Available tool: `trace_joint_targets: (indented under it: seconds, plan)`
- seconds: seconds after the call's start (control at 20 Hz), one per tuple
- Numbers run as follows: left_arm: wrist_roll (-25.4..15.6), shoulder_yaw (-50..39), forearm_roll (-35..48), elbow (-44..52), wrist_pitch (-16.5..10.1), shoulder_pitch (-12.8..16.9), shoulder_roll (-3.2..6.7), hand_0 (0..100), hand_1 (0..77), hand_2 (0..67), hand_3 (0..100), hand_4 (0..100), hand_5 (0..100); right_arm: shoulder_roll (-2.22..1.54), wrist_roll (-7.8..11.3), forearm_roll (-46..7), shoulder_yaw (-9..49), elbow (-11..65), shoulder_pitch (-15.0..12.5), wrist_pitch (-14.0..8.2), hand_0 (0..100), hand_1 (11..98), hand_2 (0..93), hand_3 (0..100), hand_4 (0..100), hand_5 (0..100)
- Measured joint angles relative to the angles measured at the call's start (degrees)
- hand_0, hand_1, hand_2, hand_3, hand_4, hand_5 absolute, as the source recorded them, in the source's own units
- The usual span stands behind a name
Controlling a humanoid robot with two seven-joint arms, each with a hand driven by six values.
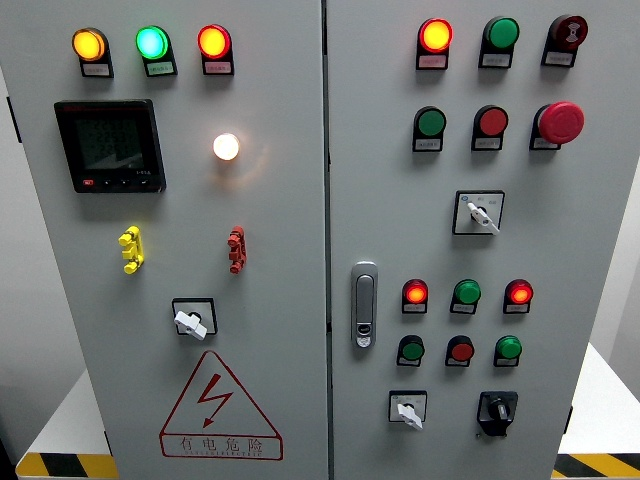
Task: Trip black knob to open circuit
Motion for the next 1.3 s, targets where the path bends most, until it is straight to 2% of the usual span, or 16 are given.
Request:
trace_joint_targets:
  seconds: [0.1, 0.2, 0.4, 0.5, 0.65, 0.7, 0.8, 0.9, 1.15, 1.3]
  plan:
    - [0.01, 0.0, 0.0, 0.0, 0.0, 0.01, 0.0, 0, 3.2, 12.7, 21, 7, 2, 0.32, -0.57, -0.26, -0.79, 4.41, 0.18, -0.18, 56, 45.3, 3.6, 29, 25, 40]
    - [0.01, 0.0, 0.0, 0.02, 0.0, 0.01, 0.0, 0, 3.1, 12.7, 21, 7, 2, 0.44, -0.66, -0.65, -1.61, 7.32, 0.78, -1.23, 56, 45.9, 3.7, 30, 27, 44]
    - [0.01, -0.01, 0.0, 0.02, 0.0, 0.01, 0.0, 0, 3.2, 12.8, 21, 7, 2, 0.59, -0.95, -3.41, -1.96, 12.46, 5.25, -8.04, 56, 51.2, 5.1, 39, 38, 56]
    - [0.01, -0.02, 0.0, 0.02, 0.0, 0.01, 0.0, 0, 3.2, 12.7, 21, 7, 2, 0.51, -1.7, -4.71, -1.8, 15.26, 7.59, -9.7, 57, 52.0, 5.2, 41, 41, 58]
    - [0.01, -0.02, 0.0, 0.02, 0.0, 0.01, 0.0, 0, 3.3, 12.8, 21, 7, 2, 0.13, -3.69, -5.81, -1.5, 17.7, 11.42, -10.27, 59, 52.1, 5.1, 42, 42, 60]
    - [0.01, 0.0, 0.0, 0.02, 0.0, 0.02, 0.0, 0, 3.3, 12.7, 21, 7, 2, -0.07, -3.99, -6.25, -1.41, 17.98, 12.53, -10.32, 59, 52.1, 5.1, 43, 42, 60]
    - [0.01, 0.02, 0.0, 0.02, 0.0, 0.01, 0.0, 0, 3.3, 12.7, 21, 7, 2, -0.76, -4.63, -6.86, -1.28, 18.66, 14.4, -10.35, 60, 52.2, 5.0, 43, 42, 61]
    - [0.01, 0.02, 0.0, 0.02, 0.0, 0.01, -0.01, 0, 3.3, 12.7, 21, 7, 2, -1.06, -5.41, -7.03, -1.24, 19.62, 16.03, -10.36, 61, 52.1, 5.0, 43, 42, 61]
    - [0.01, 0.01, 0.0, 0.03, 0.0, 0.01, -0.01, 0, 3.2, 12.7, 21, 7, 2, -1.24, -6.73, -7.39, -1.26, 20.11, 18.93, -10.36, 63, 52.0, 4.9, 44, 42, 61]
    - [0.01, -0.01, 0.0, -0.01, 0.0, 0.01, -0.01, 0, 3.2, 12.7, 21, 7, 2, -0.98, -7.28, -7.61, -1.39, 21.35, 19.01, -10.36, 64, 51.9, 4.9, 44, 43, 61]
